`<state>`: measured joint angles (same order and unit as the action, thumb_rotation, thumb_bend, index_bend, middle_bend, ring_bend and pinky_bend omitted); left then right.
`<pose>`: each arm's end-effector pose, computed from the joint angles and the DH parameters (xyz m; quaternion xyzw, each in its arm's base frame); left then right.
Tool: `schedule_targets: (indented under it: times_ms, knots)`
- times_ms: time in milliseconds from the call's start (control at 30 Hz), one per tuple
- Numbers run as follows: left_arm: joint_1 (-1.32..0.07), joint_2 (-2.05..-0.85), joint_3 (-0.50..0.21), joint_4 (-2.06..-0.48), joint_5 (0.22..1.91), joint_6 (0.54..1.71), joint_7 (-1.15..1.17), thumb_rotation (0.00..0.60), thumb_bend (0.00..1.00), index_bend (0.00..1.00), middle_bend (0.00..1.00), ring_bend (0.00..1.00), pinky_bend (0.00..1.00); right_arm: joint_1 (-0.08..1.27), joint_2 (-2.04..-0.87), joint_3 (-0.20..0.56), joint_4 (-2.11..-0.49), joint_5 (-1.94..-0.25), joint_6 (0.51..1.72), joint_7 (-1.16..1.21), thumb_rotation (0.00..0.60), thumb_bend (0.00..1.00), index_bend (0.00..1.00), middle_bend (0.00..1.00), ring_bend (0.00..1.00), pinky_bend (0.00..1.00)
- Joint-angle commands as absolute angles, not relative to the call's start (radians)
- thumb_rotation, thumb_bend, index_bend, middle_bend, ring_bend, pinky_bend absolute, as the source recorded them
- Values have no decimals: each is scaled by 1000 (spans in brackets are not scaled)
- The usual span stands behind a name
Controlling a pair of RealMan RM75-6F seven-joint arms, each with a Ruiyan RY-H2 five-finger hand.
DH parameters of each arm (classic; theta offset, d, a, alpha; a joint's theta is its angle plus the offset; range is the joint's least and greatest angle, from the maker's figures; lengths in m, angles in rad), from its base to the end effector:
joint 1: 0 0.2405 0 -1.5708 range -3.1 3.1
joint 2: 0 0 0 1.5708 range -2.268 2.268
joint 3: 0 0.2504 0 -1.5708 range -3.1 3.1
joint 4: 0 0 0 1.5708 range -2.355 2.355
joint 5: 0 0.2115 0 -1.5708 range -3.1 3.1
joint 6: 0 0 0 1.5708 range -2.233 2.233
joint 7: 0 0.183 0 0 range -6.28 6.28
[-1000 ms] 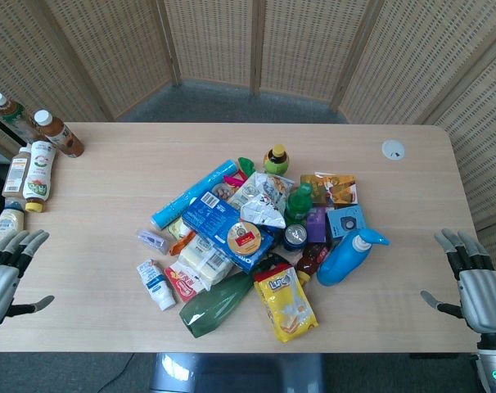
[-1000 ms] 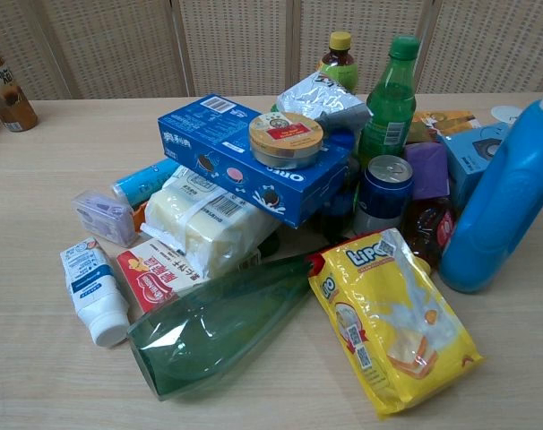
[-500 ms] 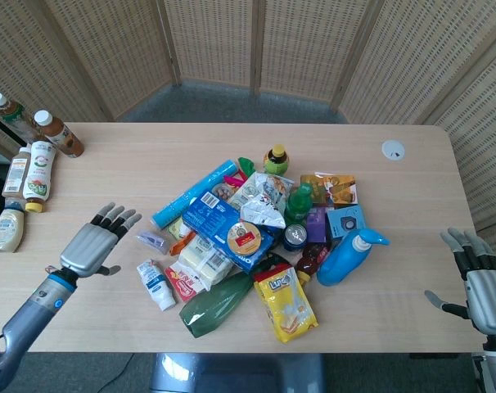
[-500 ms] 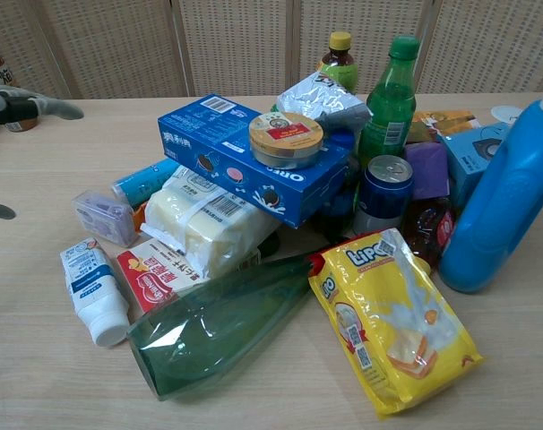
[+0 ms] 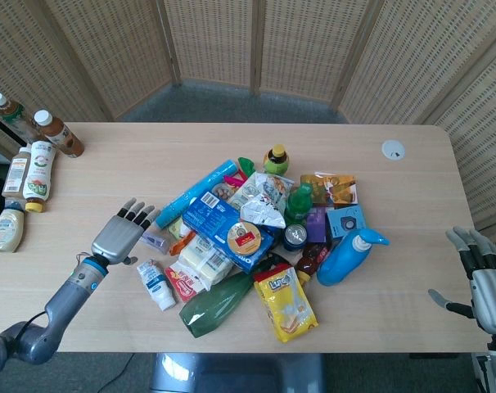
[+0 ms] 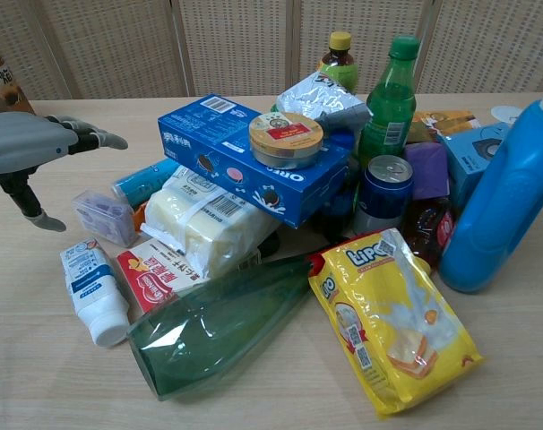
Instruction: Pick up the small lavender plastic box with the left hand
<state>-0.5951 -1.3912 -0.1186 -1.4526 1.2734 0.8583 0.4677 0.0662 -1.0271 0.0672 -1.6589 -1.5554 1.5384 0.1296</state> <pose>-0.2188 0.3531 -0.0018 -0.8085 -0.2864 -0.2376 0.4559 -0.2922 -0.2168 0.1870 0.5786 -0.3842 0.4406 0.5687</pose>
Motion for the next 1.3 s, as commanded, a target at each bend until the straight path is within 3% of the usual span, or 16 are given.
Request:
schedule_targets:
  times_ms: [33,433,533,667,767,1000,1167,1300]
  knots:
    - [-615,-1426,-112,-1418,1235,841,502,600,66,0,0,0,0,67,-1027,68,-1657,-1551,1534,134,600,0,0,0,0,0]
    - [-637,-1515,-83,-1319,1162,832,522,600,66,1,0,0,0,66,-1019,73,-1648,-1543,1533,163,600,0,0,0,0,0]
    - [-639,-1535,-81,-1298,1173,854,519,600,67,53,18,6,0,65,-1019,73,-1648,-1544,1534,164,600,0,0,0,0,0]
    - [-640,-1551,-69,-1272,1187,868,521,600,66,190,234,166,24,65,-1019,73,-1648,-1546,1534,168,600,0,0,0,0,0]
    - [-641,-1559,-61,-1269,1190,867,514,600,67,283,329,256,75,66,-1019,71,-1648,-1550,1533,169,600,0,0,0,0,0]
    - [-636,-1578,-43,-1241,1236,913,514,600,67,557,627,539,294,65,-1019,72,-1648,-1550,1535,172,600,0,0,0,0,0]
    - [-628,-1551,-49,-1274,1259,952,485,600,66,646,720,629,430,66,-1017,72,-1646,-1550,1534,179,600,0,0,0,0,0]
    - [-628,-1482,-69,-1351,1292,1004,482,600,69,647,722,629,440,65,-1016,72,-1647,-1549,1535,181,600,0,0,0,0,0]
